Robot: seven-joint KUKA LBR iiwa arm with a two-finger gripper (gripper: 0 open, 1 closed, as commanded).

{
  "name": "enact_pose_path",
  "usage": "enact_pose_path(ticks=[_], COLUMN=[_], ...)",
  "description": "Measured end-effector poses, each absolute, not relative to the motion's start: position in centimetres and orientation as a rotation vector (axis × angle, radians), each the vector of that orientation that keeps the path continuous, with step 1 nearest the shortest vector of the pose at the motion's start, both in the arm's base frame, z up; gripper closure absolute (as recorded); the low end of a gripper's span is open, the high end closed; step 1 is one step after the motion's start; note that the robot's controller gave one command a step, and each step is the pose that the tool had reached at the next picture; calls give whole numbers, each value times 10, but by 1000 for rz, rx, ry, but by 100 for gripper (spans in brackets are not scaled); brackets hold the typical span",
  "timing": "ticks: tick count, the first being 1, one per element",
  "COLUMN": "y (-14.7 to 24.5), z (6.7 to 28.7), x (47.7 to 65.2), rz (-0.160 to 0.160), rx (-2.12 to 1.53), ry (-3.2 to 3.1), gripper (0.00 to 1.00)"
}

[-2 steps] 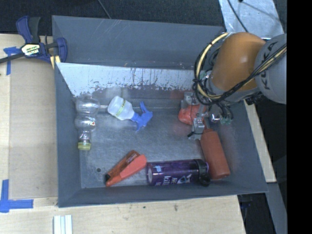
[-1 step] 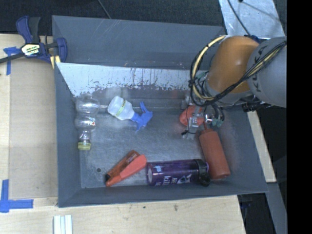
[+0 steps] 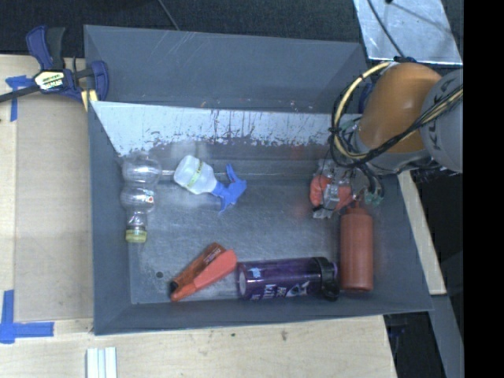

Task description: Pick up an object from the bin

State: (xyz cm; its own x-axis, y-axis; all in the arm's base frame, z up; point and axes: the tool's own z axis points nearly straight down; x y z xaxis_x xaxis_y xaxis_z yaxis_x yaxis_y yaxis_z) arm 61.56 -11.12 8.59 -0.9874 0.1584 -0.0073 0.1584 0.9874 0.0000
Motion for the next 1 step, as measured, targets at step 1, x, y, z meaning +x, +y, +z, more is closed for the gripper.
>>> enact_pose_path(ticks=[1], y=[-111], z=[86], x=[616], rz=[-1], rx=[249], ry=[3124], gripper=[100])
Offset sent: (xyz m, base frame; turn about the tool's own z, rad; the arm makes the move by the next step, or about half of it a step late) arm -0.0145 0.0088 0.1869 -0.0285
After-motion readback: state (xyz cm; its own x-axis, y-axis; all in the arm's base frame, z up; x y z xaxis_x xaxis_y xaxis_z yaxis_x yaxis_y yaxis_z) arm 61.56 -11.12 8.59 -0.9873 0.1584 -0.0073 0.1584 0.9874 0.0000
